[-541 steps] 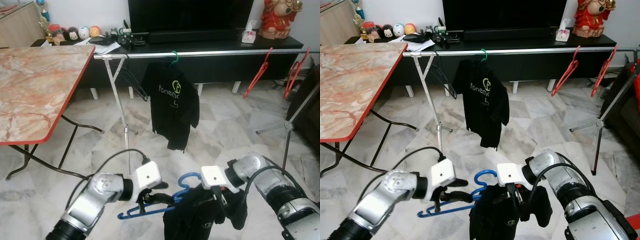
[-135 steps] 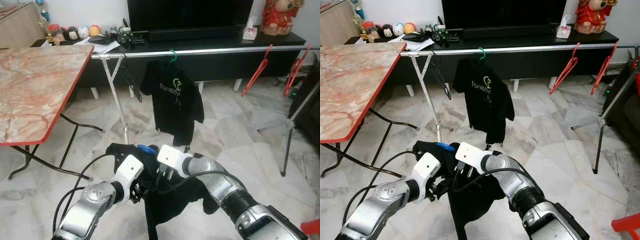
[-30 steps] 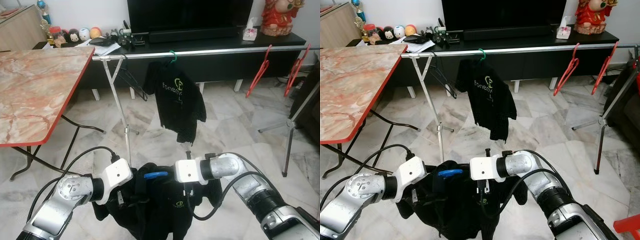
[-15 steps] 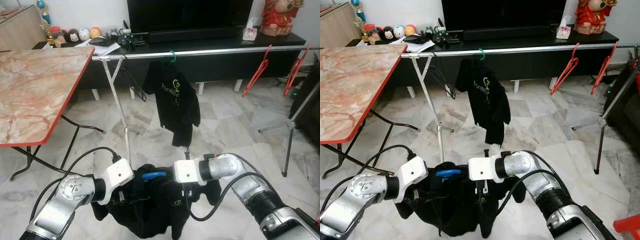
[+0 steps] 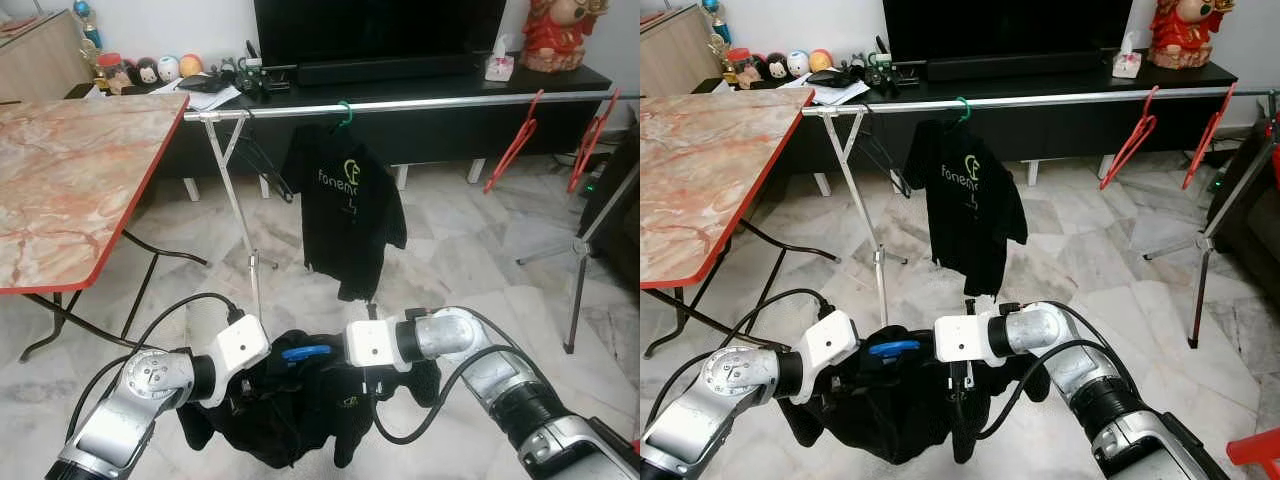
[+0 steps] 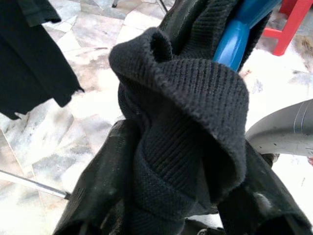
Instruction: Hang hanger
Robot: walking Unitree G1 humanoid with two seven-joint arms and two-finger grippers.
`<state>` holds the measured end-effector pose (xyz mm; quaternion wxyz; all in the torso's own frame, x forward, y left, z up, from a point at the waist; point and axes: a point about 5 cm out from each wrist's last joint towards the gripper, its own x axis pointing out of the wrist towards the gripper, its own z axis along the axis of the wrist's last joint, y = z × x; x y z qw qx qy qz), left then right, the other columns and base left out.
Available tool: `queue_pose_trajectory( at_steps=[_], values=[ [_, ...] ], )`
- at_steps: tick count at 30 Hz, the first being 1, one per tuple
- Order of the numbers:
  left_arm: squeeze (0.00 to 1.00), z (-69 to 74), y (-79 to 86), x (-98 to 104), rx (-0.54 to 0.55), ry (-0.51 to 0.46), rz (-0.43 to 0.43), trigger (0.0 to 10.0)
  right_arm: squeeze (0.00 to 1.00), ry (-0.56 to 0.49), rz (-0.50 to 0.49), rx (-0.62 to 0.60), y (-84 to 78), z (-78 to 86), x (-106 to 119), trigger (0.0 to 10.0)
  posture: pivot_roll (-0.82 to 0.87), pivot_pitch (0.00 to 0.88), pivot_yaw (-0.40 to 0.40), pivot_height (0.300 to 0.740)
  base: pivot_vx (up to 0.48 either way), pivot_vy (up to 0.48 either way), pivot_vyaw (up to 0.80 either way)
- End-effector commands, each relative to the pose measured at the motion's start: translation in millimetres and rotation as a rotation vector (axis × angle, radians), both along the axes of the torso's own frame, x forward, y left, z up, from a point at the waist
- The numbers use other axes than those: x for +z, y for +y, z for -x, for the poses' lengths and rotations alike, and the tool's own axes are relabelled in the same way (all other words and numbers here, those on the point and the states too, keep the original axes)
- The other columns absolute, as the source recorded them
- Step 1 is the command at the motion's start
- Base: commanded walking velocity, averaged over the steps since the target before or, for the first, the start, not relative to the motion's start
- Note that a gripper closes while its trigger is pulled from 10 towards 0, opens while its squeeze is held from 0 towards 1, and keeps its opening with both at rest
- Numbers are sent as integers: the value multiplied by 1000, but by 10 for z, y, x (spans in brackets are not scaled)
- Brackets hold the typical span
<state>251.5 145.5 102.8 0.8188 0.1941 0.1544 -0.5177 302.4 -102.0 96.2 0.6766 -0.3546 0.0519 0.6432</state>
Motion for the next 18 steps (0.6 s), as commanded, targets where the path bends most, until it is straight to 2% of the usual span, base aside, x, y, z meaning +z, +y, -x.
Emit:
queue_pose_trajectory(
  at_steps=[1, 12, 18],
  values=[
    [0, -12, -6, 13, -8, -4, -2, 0, 0, -32, -51, 13, 72, -9, 104, 0, -132, 0, 76, 740, 0, 0, 0],
    [0, -13, -47, 21, 29, -6, 54, 0, 0, -24, -52, 22, 116, 24, 53, 0, -139, 0, 86, 740, 0, 0, 0],
    [0, 18, -28, 13, 39, -1, 55, 0, 0, -26, -55, 23, 137, 11, 67, 0, -129, 0, 80, 740, 0, 0, 0]
  ],
)
